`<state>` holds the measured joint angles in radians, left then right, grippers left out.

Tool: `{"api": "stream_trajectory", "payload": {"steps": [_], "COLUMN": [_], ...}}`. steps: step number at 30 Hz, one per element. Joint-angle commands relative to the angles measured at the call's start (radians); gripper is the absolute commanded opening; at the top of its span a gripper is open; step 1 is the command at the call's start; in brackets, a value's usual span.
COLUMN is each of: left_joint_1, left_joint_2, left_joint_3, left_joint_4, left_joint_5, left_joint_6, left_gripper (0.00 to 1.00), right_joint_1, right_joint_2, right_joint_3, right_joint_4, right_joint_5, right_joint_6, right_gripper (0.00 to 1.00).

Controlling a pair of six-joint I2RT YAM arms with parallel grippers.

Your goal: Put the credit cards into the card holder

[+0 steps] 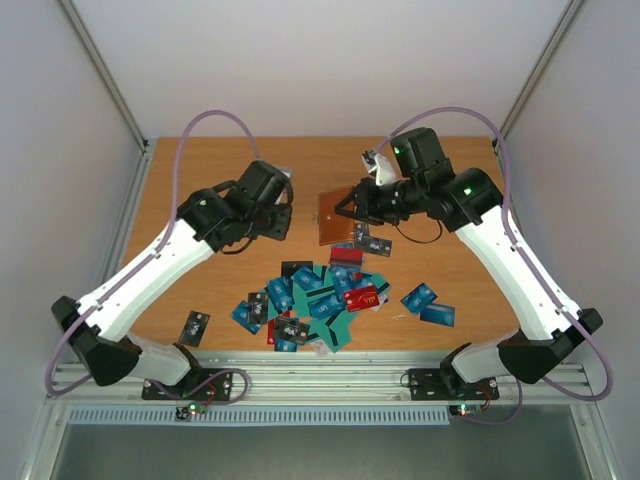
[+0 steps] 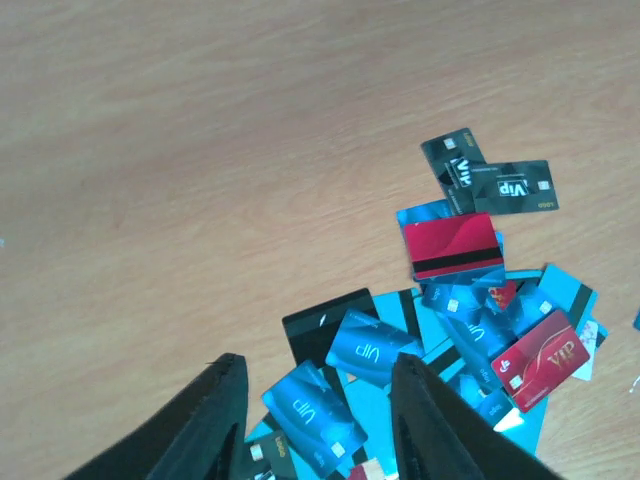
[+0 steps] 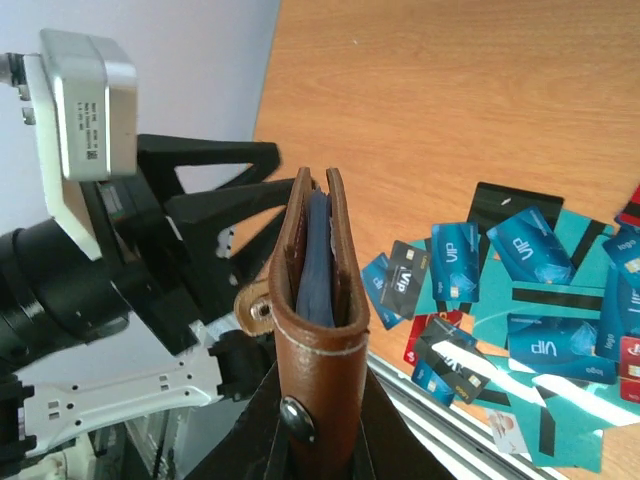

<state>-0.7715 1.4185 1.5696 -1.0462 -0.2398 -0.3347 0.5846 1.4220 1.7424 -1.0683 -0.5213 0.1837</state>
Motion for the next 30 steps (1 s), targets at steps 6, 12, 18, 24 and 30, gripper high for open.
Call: {"api": "stream_trajectory", "payload": {"steps": [6,12,18,24,30], "left_joint_1": [0.082,0.083,0.065,0.017,0.002], "left_joint_2": [-0.213,-0.3,-0.241,-0.138,-0.106], "left_joint_3": [-0.117,-0.179,-0.096,-0.024,-0.022], "left_joint_4": [0.109,0.287,0.248,0.252,0.222], "left_joint_5": [0.267,0.446,0.448,0.441,0.328], "left_joint_6": [-0.036,-0.135,-0.148,-0.118,-0.11], "left_gripper": [0.67,0.82,0.87,0.86,0.76], "right_joint_1": [0.004,0.004,0.004,0.004,0.004], "right_joint_2": [-0.025,-0.013,0.018,0.007,-0.009], "right_joint_3": [-0.001,0.0,0.019,0.019,0.024], "right_joint_4": [-0.004,0.03,0.022,0.045,0.039], "right_joint_5": [0.008,0.005,-0.004,-0.009,-0.008], "right_joint_6": [-0.023,-0.01,-0.005,-0.001,0.008], "right_gripper": [0.01,0.01,0.01,0.01,0.01]}}
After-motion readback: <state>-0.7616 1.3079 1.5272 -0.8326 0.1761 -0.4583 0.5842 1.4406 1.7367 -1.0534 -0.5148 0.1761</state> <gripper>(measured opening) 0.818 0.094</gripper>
